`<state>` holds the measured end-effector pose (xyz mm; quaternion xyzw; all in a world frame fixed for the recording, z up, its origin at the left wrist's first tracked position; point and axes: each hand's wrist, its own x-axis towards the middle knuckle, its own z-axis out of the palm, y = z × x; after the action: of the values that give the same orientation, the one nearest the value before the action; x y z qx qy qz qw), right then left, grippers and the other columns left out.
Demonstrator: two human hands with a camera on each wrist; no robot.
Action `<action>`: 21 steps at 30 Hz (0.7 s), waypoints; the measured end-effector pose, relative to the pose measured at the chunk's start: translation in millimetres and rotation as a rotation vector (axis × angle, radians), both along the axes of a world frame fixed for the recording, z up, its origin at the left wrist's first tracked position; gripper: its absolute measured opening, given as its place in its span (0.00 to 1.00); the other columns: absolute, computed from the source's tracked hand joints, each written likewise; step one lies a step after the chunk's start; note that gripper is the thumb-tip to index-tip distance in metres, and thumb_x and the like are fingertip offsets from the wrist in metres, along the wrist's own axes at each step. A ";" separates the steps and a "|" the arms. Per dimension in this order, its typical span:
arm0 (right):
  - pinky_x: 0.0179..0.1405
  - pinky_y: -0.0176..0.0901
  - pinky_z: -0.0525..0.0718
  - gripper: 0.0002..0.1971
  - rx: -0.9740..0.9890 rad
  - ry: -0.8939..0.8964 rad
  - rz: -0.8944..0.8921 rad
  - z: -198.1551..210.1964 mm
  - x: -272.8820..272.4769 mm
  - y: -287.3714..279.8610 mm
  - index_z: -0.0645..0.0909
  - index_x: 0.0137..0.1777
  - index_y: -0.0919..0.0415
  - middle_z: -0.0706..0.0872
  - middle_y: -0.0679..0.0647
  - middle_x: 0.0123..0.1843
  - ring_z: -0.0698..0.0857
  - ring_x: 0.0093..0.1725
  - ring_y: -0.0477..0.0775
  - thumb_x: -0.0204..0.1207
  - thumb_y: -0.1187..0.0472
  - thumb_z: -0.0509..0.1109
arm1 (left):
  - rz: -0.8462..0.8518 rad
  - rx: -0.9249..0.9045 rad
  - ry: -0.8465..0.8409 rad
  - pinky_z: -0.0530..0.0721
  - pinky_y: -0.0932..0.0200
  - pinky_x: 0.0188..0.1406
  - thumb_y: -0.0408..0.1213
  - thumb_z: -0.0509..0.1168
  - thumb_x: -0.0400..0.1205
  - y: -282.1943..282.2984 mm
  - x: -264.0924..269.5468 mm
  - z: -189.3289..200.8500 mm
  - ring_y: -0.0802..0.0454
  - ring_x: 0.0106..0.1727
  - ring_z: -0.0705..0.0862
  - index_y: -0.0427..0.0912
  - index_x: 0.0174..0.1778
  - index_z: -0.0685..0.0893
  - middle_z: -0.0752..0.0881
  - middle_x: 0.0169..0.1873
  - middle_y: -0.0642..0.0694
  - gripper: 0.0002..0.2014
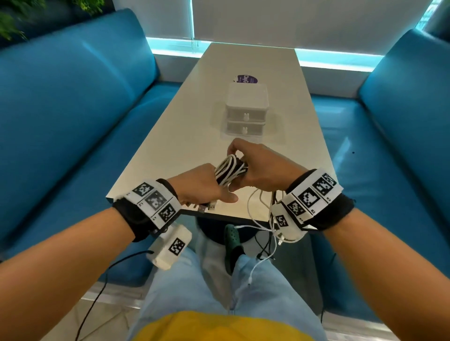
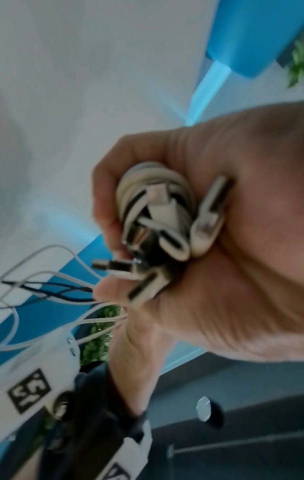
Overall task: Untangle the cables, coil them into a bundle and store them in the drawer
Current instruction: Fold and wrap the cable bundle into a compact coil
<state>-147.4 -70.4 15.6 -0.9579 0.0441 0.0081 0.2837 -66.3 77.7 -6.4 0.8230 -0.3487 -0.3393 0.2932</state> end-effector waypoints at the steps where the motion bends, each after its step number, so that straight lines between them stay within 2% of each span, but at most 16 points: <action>1: 0.53 0.57 0.84 0.29 -0.022 0.010 -0.013 -2.7 1.9 0.7 0.72 0.60 0.52 0.87 0.52 0.52 0.85 0.49 0.54 0.63 0.53 0.83 | 0.033 0.010 -0.049 0.83 0.51 0.35 0.47 0.78 0.70 -1.6 0.3 0.2 0.43 0.33 0.83 0.38 0.42 0.83 0.85 0.32 0.37 0.18; 2: 0.53 0.55 0.83 0.28 -0.031 0.023 -0.028 -4.7 3.6 1.2 0.72 0.61 0.53 0.86 0.52 0.54 0.84 0.50 0.54 0.64 0.54 0.82 | 0.065 0.009 -0.076 0.80 0.56 0.29 0.47 0.79 0.69 -2.8 0.9 0.3 0.45 0.29 0.81 0.39 0.39 0.81 0.84 0.28 0.40 0.17; 4: 0.52 0.50 0.81 0.26 -0.043 0.049 -0.064 -6.8 4.8 0.5 0.74 0.61 0.55 0.84 0.52 0.56 0.83 0.52 0.54 0.66 0.55 0.81 | 0.115 0.009 -0.101 0.75 0.61 0.24 0.47 0.79 0.69 -4.8 0.8 0.1 0.47 0.24 0.79 0.42 0.34 0.78 0.82 0.24 0.44 0.17; 6: 0.49 0.48 0.81 0.23 -0.044 0.049 -0.097 -8.0 4.9 -0.6 0.77 0.60 0.57 0.84 0.50 0.54 0.83 0.52 0.54 0.67 0.54 0.80 | 0.151 -0.014 -0.104 0.75 0.61 0.26 0.47 0.79 0.68 -6.1 1.2 0.2 0.49 0.25 0.78 0.41 0.37 0.80 0.81 0.25 0.45 0.17; 8: 0.49 0.49 0.82 0.17 -0.028 0.008 -0.106 -8.1 4.2 -1.9 0.83 0.56 0.58 0.88 0.50 0.50 0.85 0.50 0.53 0.69 0.54 0.79 | 0.183 -0.048 -0.096 0.75 0.60 0.30 0.46 0.79 0.68 -8.6 2.9 2.1 0.50 0.28 0.79 0.40 0.44 0.82 0.82 0.29 0.46 0.17; 10: 0.45 0.48 0.83 0.12 -0.033 -0.030 -0.117 -6.6 2.1 -3.4 0.87 0.52 0.53 0.90 0.49 0.45 0.86 0.45 0.51 0.71 0.51 0.77 | 0.215 -0.091 -0.069 0.76 0.59 0.31 0.43 0.79 0.70 -10.8 5.1 4.1 0.51 0.29 0.79 0.40 0.44 0.83 0.82 0.29 0.46 0.15; 12: 0.36 0.43 0.77 0.08 -0.045 -0.034 -0.136 -4.6 0.0 -8.0 0.86 0.44 0.48 0.87 0.45 0.37 0.83 0.37 0.46 0.71 0.45 0.75 | 0.239 -0.113 -0.055 0.75 0.59 0.31 0.42 0.79 0.70 -11.9 7.6 4.7 0.51 0.30 0.79 0.39 0.46 0.83 0.82 0.30 0.46 0.15; 15: 0.32 0.38 0.71 0.11 0.098 -0.034 -0.117 0.1 -5.0 -12.7 0.83 0.33 0.49 0.80 0.44 0.26 0.76 0.26 0.40 0.71 0.46 0.77 | 0.254 -0.146 -0.004 0.77 0.58 0.35 0.41 0.79 0.68 -13.1 7.6 5.6 0.50 0.36 0.82 0.40 0.50 0.84 0.85 0.36 0.44 0.18; 17: 0.32 0.36 0.72 0.13 0.241 -0.089 -0.116 1.2 -8.6 -12.6 0.84 0.33 0.55 0.81 0.51 0.29 0.76 0.28 0.41 0.68 0.48 0.79 | 0.244 -0.180 0.045 0.78 0.58 0.35 0.40 0.79 0.67 -15.2 5.2 7.5 0.51 0.36 0.82 0.41 0.50 0.86 0.85 0.35 0.45 0.17; 19: 0.39 0.42 0.77 0.20 0.373 -0.211 -0.144 -0.5 -13.3 -11.2 0.86 0.37 0.64 0.84 0.63 0.41 0.80 0.36 0.50 0.60 0.46 0.81 | 0.216 -0.189 0.083 0.77 0.59 0.32 0.38 0.78 0.68 -19.6 1.1 12.9 0.53 0.31 0.79 0.41 0.43 0.86 0.83 0.30 0.47 0.12; 20: 0.44 0.45 0.80 0.21 0.434 -0.266 -0.175 -3.4 -14.9 -10.9 0.86 0.37 0.65 0.83 0.62 0.45 0.82 0.42 0.53 0.56 0.45 0.80 | 0.204 -0.172 0.115 0.76 0.59 0.29 0.39 0.78 0.68 -21.3 -0.9 15.4 0.53 0.29 0.78 0.41 0.40 0.85 0.82 0.29 0.47 0.11; 21: 0.49 0.46 0.81 0.19 0.501 -0.313 -0.197 -4.9 -16.6 -9.7 0.87 0.35 0.62 0.82 0.57 0.46 0.83 0.46 0.52 0.54 0.47 0.81 | 0.191 -0.141 0.154 0.75 0.59 0.27 0.40 0.79 0.67 -22.7 -2.6 17.6 0.52 0.27 0.78 0.41 0.38 0.84 0.81 0.28 0.47 0.11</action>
<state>-164.0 -80.1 10.7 -0.8389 0.0891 -0.1564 0.5136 -69.0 55.0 11.2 0.8014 -0.2682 -0.3467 0.4071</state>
